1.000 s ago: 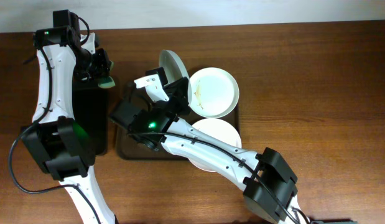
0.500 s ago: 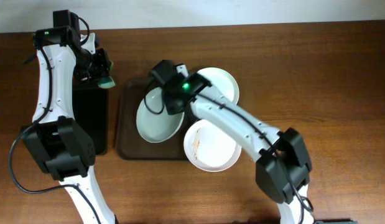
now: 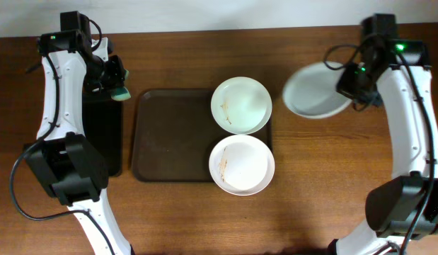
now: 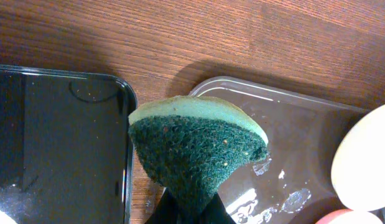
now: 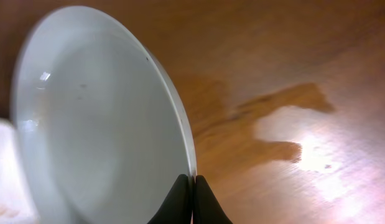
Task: Clean dirty plates on tray and stack at the side
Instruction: 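Lift the cleaned plate and place it right of the tray, right gripper, then grip the lower white plate's rim and drag it to tray center, right gripper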
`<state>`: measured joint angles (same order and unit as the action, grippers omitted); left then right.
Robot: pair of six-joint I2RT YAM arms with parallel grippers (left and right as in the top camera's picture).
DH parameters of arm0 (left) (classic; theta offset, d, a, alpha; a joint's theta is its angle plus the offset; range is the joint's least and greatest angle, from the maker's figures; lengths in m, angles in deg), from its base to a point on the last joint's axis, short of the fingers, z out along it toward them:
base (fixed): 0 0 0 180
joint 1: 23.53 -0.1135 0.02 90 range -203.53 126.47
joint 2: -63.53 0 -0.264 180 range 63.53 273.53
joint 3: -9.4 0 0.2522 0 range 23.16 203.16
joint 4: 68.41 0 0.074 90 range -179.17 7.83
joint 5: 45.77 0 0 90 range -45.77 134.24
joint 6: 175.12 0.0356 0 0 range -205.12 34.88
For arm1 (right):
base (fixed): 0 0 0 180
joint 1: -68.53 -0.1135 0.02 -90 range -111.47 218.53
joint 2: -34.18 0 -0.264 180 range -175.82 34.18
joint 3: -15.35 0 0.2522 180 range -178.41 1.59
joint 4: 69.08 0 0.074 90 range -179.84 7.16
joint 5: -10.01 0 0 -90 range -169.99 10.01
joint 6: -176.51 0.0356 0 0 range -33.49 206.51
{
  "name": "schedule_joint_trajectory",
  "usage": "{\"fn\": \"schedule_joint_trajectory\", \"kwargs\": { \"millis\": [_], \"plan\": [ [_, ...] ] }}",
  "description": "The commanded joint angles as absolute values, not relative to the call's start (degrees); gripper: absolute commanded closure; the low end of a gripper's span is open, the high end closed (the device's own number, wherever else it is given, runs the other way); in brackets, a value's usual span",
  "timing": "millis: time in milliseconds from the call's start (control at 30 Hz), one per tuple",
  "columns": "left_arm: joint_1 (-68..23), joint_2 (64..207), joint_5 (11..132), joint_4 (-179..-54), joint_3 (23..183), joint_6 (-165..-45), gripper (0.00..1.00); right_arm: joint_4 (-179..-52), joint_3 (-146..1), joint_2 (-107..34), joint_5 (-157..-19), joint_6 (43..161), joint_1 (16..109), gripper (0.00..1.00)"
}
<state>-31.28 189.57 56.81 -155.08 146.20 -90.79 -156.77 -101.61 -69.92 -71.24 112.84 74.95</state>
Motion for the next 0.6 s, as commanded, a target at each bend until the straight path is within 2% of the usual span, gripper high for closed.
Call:
{"fn": "schedule_joint_trajectory", "kwargs": {
  "millis": [0, 200, 333, 367, 400, 433, 500, 567],
  "plan": [
    [-31.59, 189.42, 56.44, -154.9, 146.95, -91.51, 1.0, -154.37, -94.94, -69.79, -67.76, 112.64, 78.4, 0.96],
    [-31.59, 189.42, 56.44, -154.38, 146.95, -91.51, 1.0, -143.04, -80.12, -70.24, -66.8, 114.28, 80.3, 0.96],
    [-31.59, 189.42, 56.44, -154.31, 146.95, -91.51, 1.0, -139.77, -74.46, -70.35, -65.75, 114.43, 80.35, 0.96],
    [-31.59, 189.42, 56.44, -154.29, 146.95, -91.53, 1.0, -140.07, -74.37, -70.35, -65.77, 114.43, 80.54, 0.88],
    [-31.59, 189.42, 56.44, -154.29, 146.95, -91.51, 1.0, -140.29, -74.37, -70.33, -65.8, 114.43, 80.63, 0.42],
    [-31.59, 189.42, 56.44, -154.29, 146.95, -91.53, 1.0, -140.51, -74.57, -70.31, -65.84, 114.43, 80.67, 0.24],
    [-31.59, 189.42, 56.44, -154.25, 146.95, -91.53, 0.99, -142.28, -76.47, -70.31, -67.22, 114.39, 80.65, 0.16],
    [-31.59, 189.42, 56.44, -154.2, 146.95, -91.51, 0.99, -145.62, -80.86, -70.16, -71.39, 112.31, 80.28, 0.17]
  ]
}}
